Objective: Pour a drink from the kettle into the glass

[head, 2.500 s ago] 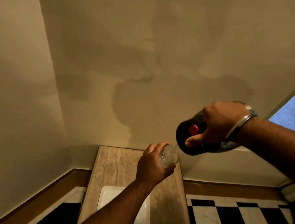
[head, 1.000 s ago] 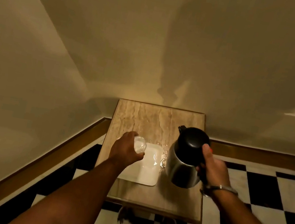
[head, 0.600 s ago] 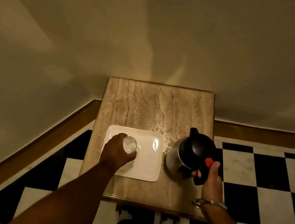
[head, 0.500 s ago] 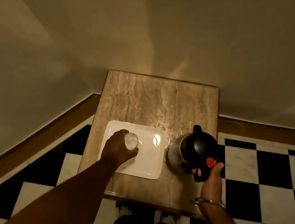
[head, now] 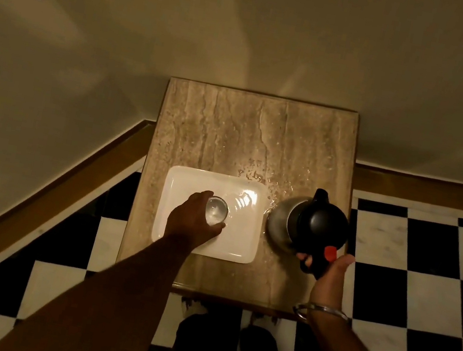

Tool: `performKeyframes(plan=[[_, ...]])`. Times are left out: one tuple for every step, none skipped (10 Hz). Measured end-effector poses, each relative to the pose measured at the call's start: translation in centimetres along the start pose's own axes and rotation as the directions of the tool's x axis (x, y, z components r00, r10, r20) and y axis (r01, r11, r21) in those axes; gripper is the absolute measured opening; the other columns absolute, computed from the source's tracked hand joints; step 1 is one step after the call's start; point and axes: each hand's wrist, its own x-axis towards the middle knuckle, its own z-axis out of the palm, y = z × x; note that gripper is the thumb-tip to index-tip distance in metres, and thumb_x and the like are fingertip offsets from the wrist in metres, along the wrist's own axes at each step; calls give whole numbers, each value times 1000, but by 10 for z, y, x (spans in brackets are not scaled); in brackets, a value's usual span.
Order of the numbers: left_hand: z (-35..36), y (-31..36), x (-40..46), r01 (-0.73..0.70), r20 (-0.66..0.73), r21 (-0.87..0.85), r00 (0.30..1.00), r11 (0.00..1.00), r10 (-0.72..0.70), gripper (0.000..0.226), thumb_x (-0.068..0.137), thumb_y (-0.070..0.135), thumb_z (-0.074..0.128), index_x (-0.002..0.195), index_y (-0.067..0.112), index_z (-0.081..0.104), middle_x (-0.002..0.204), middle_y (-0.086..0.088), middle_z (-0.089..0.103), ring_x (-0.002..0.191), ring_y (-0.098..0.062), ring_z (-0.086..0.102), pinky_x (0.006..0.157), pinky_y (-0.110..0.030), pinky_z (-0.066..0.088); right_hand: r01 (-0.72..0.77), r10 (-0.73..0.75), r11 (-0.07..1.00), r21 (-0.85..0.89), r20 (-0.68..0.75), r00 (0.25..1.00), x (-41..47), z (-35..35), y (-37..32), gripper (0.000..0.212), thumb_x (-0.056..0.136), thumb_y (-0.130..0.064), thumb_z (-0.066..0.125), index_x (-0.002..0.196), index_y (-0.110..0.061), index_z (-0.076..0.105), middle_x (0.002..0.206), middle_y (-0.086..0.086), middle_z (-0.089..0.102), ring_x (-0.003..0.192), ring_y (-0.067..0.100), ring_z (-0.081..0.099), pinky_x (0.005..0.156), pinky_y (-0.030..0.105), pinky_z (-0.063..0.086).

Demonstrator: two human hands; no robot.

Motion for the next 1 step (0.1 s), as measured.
performKeyframes(plan=[[-17, 12, -9, 6, 53, 56, 999, 998, -9, 109, 64, 65, 79, 150, 25, 24, 152, 1, 39, 133, -24, 42, 102, -41, 40, -45, 42, 998, -53, -54, 998, -10, -12, -12, 72, 91, -66, 20, 111, -11, 62, 121, 21, 61, 105, 33, 56, 92, 36, 37]])
